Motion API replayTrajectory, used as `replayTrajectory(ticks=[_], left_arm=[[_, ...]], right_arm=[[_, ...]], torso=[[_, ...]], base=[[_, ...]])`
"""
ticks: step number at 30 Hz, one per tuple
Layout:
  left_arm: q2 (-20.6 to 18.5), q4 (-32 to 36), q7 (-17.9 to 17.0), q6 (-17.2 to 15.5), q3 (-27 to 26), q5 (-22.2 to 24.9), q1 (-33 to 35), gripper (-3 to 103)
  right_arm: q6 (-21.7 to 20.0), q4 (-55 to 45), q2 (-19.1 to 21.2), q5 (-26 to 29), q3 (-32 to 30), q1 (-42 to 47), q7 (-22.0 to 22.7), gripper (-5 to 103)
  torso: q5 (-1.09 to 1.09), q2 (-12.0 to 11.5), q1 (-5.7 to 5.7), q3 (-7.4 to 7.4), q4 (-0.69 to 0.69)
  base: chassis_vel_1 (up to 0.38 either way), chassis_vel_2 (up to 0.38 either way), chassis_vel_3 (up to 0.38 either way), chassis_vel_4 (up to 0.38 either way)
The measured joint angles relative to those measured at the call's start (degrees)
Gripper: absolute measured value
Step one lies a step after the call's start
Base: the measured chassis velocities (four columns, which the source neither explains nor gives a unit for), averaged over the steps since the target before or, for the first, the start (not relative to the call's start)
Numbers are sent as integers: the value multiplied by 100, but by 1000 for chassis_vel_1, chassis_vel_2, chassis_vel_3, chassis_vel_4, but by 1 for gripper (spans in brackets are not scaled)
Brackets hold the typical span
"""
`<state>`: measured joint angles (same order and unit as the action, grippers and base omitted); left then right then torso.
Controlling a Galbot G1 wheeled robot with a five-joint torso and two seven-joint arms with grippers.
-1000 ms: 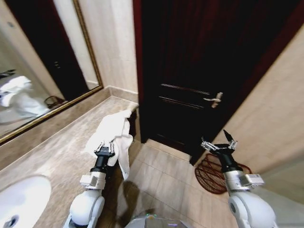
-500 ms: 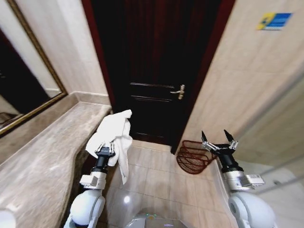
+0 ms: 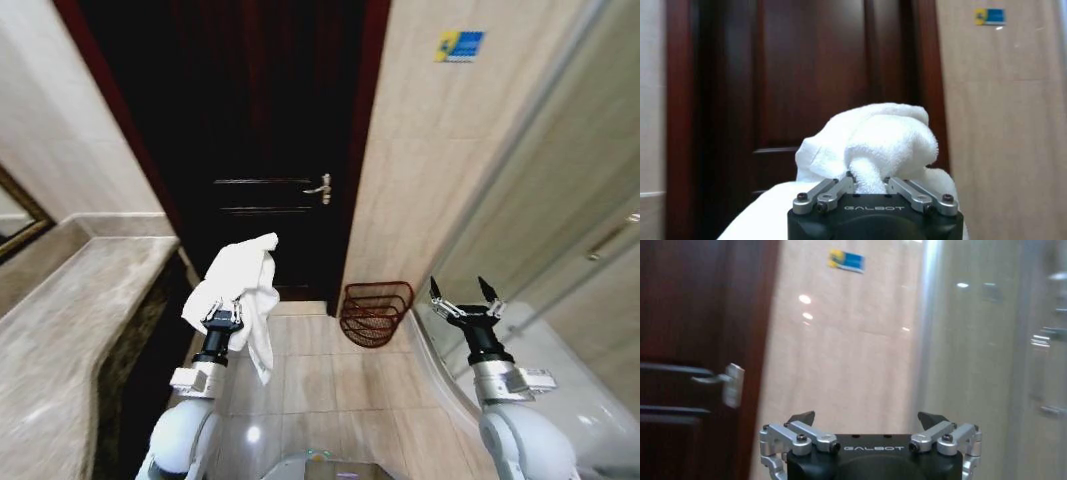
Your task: Discard the used towel into the hamper.
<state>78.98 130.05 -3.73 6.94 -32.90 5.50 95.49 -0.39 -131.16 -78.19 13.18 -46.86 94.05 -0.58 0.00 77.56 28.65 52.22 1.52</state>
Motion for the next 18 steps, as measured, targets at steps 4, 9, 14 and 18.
replayTrajectory(ticks=[4,9,14,18], left_arm=[[28,-23,1,-2,14,3,-10,12],[47,-59,1,0,15,5,-11,12],[72,-114,6,9,17,50,-64,12],[117,-202,-1,22,30,109,-139,12]], right_arm=[[42,84,17,218,-247,164,4,100],[128,176,5,376,-437,343,11,100],[273,215,-57,388,-471,401,26,100],[249,119,-85,387,-437,318,30,100]], torso=[[0,0,0,0,0],[-1,0,-1,0,0],[0,0,-1,0,-3],[0,0,0,0,-1]], base=[[-121,-132,-139,-135],[-118,-125,-131,-111],[-148,-140,-118,-114],[-46,-29,-31,-49]])
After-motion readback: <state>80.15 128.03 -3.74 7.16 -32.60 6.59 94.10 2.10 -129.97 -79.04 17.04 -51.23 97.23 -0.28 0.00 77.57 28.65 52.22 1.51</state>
